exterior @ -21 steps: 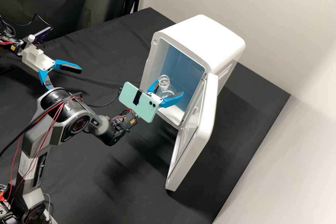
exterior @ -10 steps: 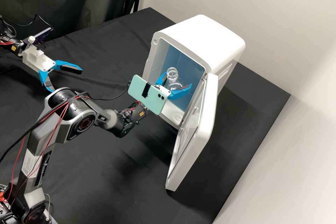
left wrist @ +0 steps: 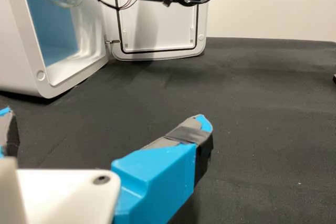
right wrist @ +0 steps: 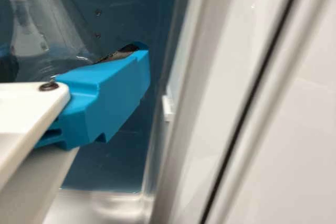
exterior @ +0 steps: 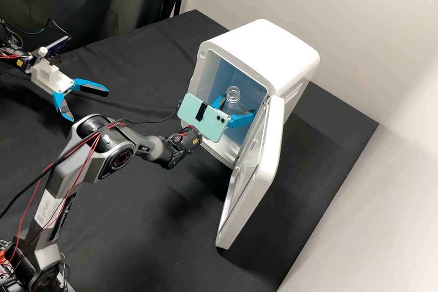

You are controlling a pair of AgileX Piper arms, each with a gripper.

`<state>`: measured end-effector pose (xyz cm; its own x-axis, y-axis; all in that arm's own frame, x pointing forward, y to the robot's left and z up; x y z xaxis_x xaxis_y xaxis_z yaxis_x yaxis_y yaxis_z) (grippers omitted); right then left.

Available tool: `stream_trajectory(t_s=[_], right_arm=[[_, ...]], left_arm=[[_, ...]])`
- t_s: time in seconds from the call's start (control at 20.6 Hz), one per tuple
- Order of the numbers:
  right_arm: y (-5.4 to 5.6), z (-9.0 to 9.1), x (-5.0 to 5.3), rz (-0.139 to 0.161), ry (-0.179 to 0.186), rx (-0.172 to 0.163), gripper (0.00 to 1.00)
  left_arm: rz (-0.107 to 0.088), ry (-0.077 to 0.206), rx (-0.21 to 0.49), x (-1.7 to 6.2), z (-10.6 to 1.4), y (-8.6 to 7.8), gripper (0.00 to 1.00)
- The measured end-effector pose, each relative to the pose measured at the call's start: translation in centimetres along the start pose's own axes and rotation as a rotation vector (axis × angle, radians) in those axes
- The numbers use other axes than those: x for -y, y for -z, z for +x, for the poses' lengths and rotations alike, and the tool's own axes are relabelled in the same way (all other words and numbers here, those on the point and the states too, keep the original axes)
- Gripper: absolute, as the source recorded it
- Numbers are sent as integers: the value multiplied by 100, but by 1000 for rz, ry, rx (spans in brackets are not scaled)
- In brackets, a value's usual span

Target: Place the flask in the incubator

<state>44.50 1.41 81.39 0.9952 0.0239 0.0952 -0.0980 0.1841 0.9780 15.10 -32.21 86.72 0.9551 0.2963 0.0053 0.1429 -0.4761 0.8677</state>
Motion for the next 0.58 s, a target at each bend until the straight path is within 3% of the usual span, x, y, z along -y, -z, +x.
stream_trajectory(t_s=[0.19, 0.29, 0.44, 0.58], right_arm=[[-6, 146, 214, -26, 55, 10, 0], [-43, 206, 291, -28, 84, 29, 0], [-63, 306, 302, -18, 96, 50, 0], [-20, 395, 236, -16, 89, 45, 0]], left_arm=[[-10, 7, 1, 20, 7, 7, 100], [4, 13, 0, 35, 14, 15, 100], [-3, 17, -4, 48, 19, 24, 100], [-5, 16, -8, 49, 22, 27, 100]])
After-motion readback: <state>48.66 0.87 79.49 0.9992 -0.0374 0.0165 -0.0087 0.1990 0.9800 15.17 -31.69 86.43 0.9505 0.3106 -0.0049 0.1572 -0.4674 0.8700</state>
